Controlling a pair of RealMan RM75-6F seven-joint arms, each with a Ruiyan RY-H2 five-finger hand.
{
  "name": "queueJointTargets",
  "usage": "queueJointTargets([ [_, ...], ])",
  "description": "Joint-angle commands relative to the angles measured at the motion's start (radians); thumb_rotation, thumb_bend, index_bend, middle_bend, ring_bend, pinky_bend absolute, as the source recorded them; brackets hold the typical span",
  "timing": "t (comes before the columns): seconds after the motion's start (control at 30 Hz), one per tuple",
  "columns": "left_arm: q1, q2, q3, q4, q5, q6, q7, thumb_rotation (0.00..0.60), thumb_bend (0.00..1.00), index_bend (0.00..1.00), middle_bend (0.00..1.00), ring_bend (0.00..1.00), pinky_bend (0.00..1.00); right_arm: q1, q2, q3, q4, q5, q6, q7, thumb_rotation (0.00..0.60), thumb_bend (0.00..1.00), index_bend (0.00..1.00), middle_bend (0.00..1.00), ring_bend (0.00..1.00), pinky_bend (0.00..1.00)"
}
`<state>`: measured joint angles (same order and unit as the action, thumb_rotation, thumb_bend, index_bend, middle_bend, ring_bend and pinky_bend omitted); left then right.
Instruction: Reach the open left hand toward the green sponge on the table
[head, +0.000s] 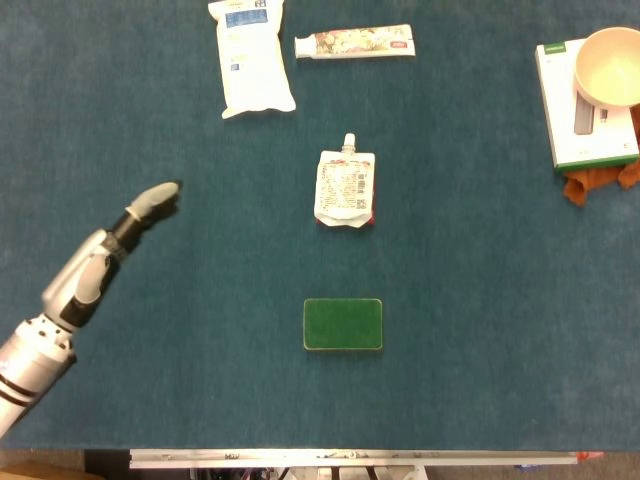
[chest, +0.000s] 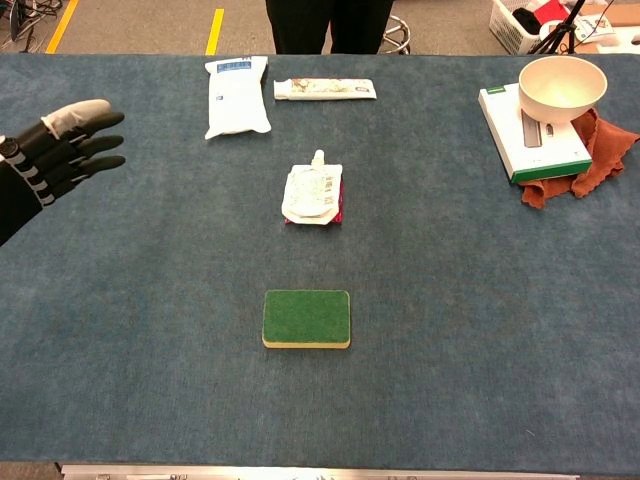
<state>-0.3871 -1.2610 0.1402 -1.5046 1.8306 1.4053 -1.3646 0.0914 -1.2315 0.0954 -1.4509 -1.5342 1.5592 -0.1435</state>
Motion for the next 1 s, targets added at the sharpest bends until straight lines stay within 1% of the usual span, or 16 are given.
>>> queueJointTargets([
  [0.03,-0.086,0.006,0.046,0.019,0.06,-0.025,-0.195,0.0,0.0,0.0,0.02,0.04,0.07,0.0,0.0,0.0,0.0,0.001,-0.001,0.0,0.6,0.05,0.56,0.3,0.32,0.49],
  [0.13,-0.124,0.002,0.065,0.037,0.081,-0.04,-0.269,0.0,0.0,0.0,0.03,0.04,0.07,0.001,-0.001,-0.001,0.0,0.001,-0.003,0.0,0.6,0.05,0.56,0.3,0.32,0.49],
  [0.2,-0.146,0.001,0.08,0.043,0.097,-0.033,-0.346,0.0,0.0,0.0,0.03,0.05,0.08,0.001,-0.001,-0.001,0.001,0.001,-0.003,0.0,0.6,0.05,0.56,0.3,0.32,0.49],
  [0.3,-0.187,-0.005,0.115,0.074,0.147,0.016,-0.535,0.0,0.0,0.0,0.03,0.05,0.08,0.001,0.0,-0.002,0.0,0.001,-0.006,0.001,0.6,0.05,0.56,0.3,0.32,0.49],
  [0.4,-0.21,-0.026,0.135,0.129,0.177,0.071,-0.648,0.0,0.0,0.0,0.03,0.05,0.08,0.002,0.001,-0.005,-0.003,0.001,-0.011,0.005,0.6,0.05,0.56,0.3,0.32,0.49],
  [0.6,-0.234,-0.066,0.158,0.209,0.204,0.167,-0.763,0.0,0.0,0.0,0.06,0.07,0.1,0.001,0.003,-0.006,-0.006,-0.001,-0.01,0.007,0.6,0.05,0.56,0.3,0.32,0.49],
  [0.87,-0.241,-0.107,0.171,0.266,0.212,0.288,-0.823,0.0,0.0,0.0,0.06,0.08,0.11,0.002,0.004,-0.008,-0.01,0.001,-0.017,0.008,0.6,0.05,0.56,0.3,0.32,0.49],
  [1.0,-0.251,-0.121,0.181,0.286,0.212,0.309,-0.831,0.0,0.0,0.01,0.07,0.08,0.13,0.002,0.006,-0.008,-0.012,0.002,-0.016,0.009,0.6,0.05,0.56,0.3,0.32,0.49],
])
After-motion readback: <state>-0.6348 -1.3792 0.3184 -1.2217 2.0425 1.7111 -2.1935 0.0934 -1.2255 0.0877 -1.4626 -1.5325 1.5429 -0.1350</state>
